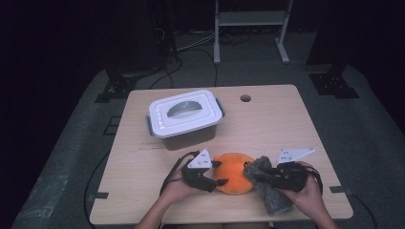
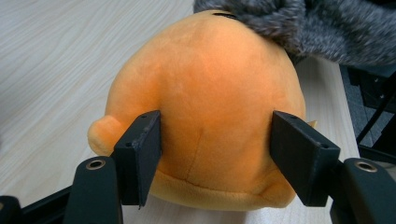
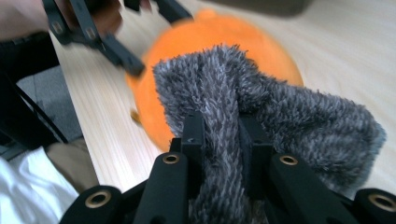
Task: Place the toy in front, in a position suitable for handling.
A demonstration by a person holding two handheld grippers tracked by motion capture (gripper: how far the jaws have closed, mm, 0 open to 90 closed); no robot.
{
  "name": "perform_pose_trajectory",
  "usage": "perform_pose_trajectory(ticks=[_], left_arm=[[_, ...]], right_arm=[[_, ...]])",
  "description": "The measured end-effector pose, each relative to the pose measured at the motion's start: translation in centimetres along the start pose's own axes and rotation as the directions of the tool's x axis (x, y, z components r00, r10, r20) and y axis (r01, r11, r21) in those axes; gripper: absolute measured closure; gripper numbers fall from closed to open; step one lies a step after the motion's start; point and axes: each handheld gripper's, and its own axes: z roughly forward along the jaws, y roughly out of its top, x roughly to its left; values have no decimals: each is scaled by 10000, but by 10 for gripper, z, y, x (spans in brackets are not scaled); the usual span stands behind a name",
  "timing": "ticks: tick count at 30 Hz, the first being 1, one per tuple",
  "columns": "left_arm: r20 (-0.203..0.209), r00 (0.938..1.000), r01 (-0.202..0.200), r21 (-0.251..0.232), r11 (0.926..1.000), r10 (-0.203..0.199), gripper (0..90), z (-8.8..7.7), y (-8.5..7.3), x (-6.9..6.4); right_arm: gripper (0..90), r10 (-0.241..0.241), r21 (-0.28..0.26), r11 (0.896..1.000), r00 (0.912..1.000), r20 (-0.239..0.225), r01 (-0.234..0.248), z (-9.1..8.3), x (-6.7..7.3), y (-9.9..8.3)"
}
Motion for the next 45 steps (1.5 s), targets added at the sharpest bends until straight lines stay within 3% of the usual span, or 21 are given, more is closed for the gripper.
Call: perform_pose_trajectory(ticks=[4,6,11,13,18,23,26,29,32,36,40,41,42,45], left_arm=[[-15,9996,273,-75,9996,-273,343,0,-1,3],[-81,9992,378,-48,9993,-379,339,0,0,4],[-137,9984,554,-14,9985,-554,343,4,5,5],[-212,9976,665,31,9978,-664,351,4,7,5],[-206,9918,1255,-140,9920,-1257,362,3,5,11],[-266,9914,1277,-119,9917,-1279,361,3,6,11],[-275,9913,1281,-128,9917,-1284,361,6,8,11],[-310,9907,1319,-169,9911,-1324,361,8,8,10],[-400,9880,1485,-222,9887,-1493,358,7,7,11],[-366,9861,1610,-260,9866,-1619,350,7,6,12],[-311,9878,1523,-195,9881,-1529,348,7,6,11],[-232,9897,1412,-176,9898,-1416,348,7,5,10],[-188,9921,1241,-162,9921,-1244,348,7,5,9],[-150,9981,592,15,9982,-592,348,7,7,3]], right_arm=[[741,305,350,9989,9992,262,-314,-2,-10,-8],[742,350,246,9991,9988,328,-358,-5,-10,-7],[741,-632,-348,9973,9977,225,639,-7,19,12],[740,-1077,-236,9938,9937,319,1085,0,29,18],[740,-1151,175,9933,9928,329,1145,9,24,12],[742,-931,513,9946,9940,565,903,2,15,2],[743,-926,-11,9957,9943,519,928,-6,21,7],[743,-1317,-305,9906,9898,537,1334,-5,32,18],[742,-1596,-21,9871,9863,420,1598,7,36,21],[742,-1689,523,9845,9852,287,1673,16,32,12],[741,-1448,754,9871,9883,470,1410,6,24,3],[741,-1224,293,9922,9915,444,1212,-2,22,5],[741,-1224,293,9922,9915,444,1212,-2,22,5],[738,-1067,-482,9928,9927,558,1094,-10,21,14]])
